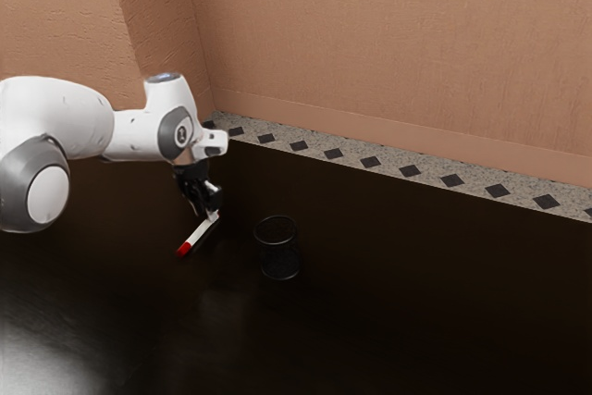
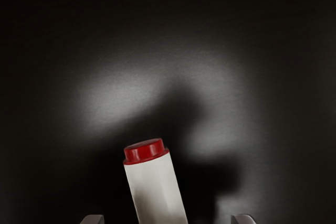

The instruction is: Put the marker into the pen holder.

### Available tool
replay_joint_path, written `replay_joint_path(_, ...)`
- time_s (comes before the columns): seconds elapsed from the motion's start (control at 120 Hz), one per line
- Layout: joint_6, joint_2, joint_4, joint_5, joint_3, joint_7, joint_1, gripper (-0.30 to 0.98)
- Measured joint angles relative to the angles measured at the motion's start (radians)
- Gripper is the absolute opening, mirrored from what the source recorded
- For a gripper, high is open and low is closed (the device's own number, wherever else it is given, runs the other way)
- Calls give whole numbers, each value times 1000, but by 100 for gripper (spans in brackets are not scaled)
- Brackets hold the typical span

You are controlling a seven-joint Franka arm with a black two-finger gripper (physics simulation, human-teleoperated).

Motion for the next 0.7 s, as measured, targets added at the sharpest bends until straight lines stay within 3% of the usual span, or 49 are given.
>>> replay_joint_path(0.283, 5, 51, 38, -23, 0, -15, 6, 20)
replay_joint_path(0.533, 8, 48, 39, -34, 0, -28, 6, -3)
replay_joint_path(0.7, -12, -83, 21, -15, -9, -38, -28, -8)
